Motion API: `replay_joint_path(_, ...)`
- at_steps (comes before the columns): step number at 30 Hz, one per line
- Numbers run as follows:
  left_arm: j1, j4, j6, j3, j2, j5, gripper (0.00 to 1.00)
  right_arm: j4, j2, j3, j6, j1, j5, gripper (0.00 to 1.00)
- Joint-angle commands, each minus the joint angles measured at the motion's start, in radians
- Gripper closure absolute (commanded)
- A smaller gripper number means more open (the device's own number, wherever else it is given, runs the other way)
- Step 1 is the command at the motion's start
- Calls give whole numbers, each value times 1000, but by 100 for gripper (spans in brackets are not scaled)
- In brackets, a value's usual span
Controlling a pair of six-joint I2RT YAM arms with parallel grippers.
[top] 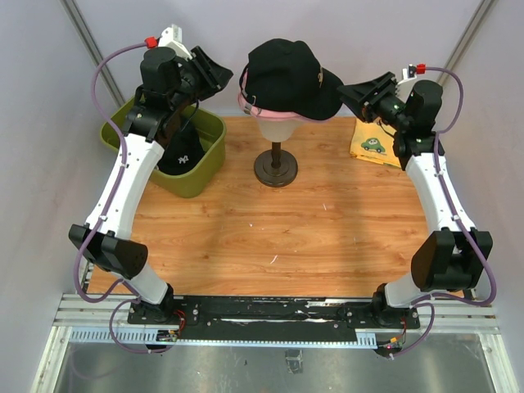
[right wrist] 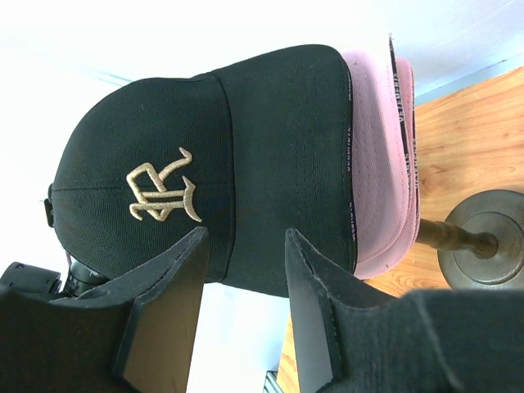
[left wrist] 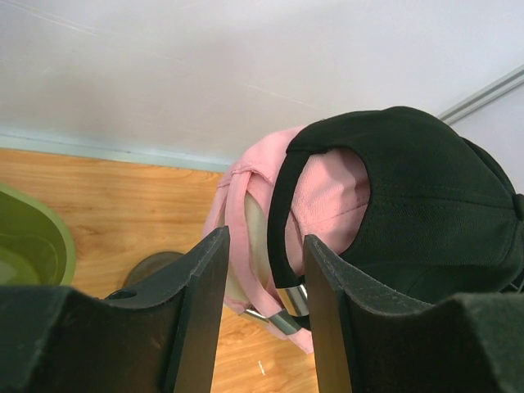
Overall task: Stack the hats
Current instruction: Pick up the hat from the bin.
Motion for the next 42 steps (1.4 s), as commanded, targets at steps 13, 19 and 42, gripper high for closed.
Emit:
replay_joint_path(13,-4,10,17,57,15,-31,54,46,26,74,7,14,-12,56)
replay_joint_path(19,-4,0,17,53,14,-51,54,50,35,78,5,14,-17,56)
replay_joint_path(42,11,2,-12,-212,-183,-209,51,-69,-26,32,-138,31,19,56)
